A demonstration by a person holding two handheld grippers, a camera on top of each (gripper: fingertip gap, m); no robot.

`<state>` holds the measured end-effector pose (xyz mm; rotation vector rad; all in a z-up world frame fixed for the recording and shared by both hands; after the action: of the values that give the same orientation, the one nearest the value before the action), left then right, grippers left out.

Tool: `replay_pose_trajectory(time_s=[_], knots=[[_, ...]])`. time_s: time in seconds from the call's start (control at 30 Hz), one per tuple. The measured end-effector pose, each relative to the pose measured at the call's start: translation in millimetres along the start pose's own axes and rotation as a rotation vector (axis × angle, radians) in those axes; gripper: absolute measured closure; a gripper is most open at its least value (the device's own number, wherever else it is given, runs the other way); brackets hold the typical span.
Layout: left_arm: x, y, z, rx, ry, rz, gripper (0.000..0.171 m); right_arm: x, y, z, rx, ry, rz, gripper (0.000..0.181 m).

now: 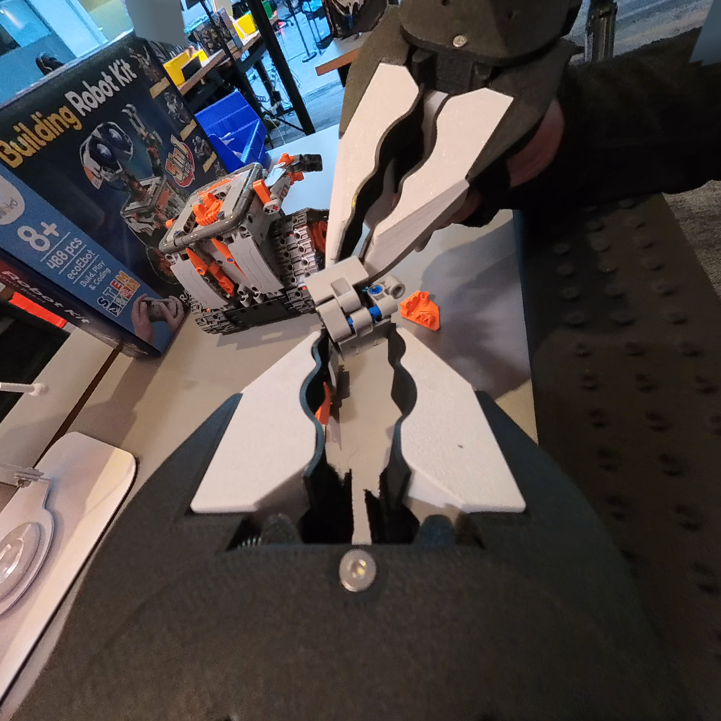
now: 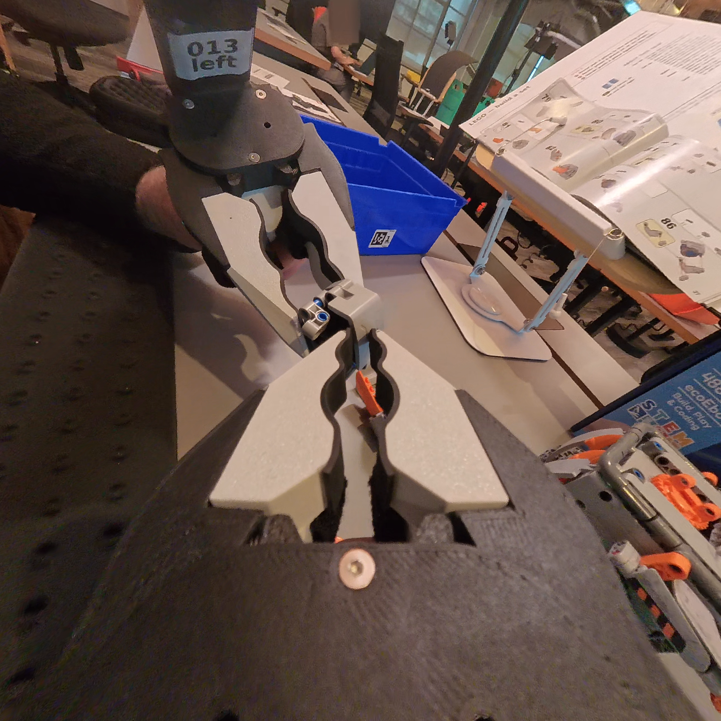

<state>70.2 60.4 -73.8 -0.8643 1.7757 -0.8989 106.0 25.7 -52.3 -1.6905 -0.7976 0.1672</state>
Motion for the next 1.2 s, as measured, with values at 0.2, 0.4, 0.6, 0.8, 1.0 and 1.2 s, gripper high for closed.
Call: replay_pose_trajectory(time_s=[0.2,0.4,0.6,0.8,1.0,1.2], knots=[[2.5,2.7,0.7,-0.028,0.01,0.023,0.145,-0.4,3.2,1.0,-0.014,-0.025,0.045,0.177],[3.5,6.4,1.9,-0.02,0.178,-0.195,0.145,1.5,7.2,3.6,-0.012,-0.075,0.158,0.177],[5.5,10.7,3.0,-0.02,0.321,-0.363,0.145,2.4,12.6,5.4,0.008,-0.147,0.306,0.176],[5.8,14.4,4.6,-0.022,0.437,-0.512,0.144,3.8,15.7,6.6,0.029,-0.189,0.409,0.175],[5.2,12.4,3.5,-0.006,0.467,-0.548,0.143,3.8,12.7,5.8,0.051,-0.194,0.413,0.174],[5.1,11.7,3.1,0.0,0.476,-0.557,0.143,3.4,11.0,5.4,0.048,-0.183,0.383,0.174]])
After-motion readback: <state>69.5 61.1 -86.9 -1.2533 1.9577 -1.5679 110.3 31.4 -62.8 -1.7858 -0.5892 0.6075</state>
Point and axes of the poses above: each gripper's, where its closed fingertips meet, z out along the fingers, y out of its underside, x = y × z across the jaws, the point moved 3 cm from there along -z, back along the fingers, and after that the axes turned 11 degrees about -y, right-handed, at the moved point
